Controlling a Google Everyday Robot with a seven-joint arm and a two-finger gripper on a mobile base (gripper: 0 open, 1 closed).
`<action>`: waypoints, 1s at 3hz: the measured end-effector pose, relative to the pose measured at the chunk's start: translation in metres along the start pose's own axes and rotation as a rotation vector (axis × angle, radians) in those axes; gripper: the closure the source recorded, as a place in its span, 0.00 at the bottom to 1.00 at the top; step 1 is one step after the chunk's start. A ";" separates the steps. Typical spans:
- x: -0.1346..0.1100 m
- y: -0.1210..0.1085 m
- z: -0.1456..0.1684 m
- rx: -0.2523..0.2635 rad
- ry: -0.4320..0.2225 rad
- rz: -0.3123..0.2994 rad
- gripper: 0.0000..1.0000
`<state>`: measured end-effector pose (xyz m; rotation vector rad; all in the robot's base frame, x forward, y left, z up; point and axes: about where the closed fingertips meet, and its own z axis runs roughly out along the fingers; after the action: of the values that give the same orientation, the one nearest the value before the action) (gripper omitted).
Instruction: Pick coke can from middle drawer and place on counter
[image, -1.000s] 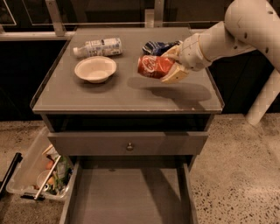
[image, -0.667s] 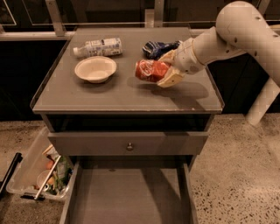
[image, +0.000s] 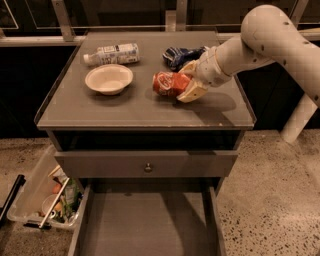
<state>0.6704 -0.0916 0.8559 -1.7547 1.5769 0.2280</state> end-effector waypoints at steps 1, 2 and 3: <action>0.000 0.000 0.000 0.000 0.000 0.000 0.57; 0.000 0.000 0.000 0.000 0.000 0.000 0.34; 0.000 0.000 0.000 0.000 0.000 0.000 0.11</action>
Offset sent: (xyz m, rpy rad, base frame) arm 0.0000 0.0000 0.0000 0.0000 0.0000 0.0000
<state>0.6704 -0.0915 0.8558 -1.7548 1.5768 0.2282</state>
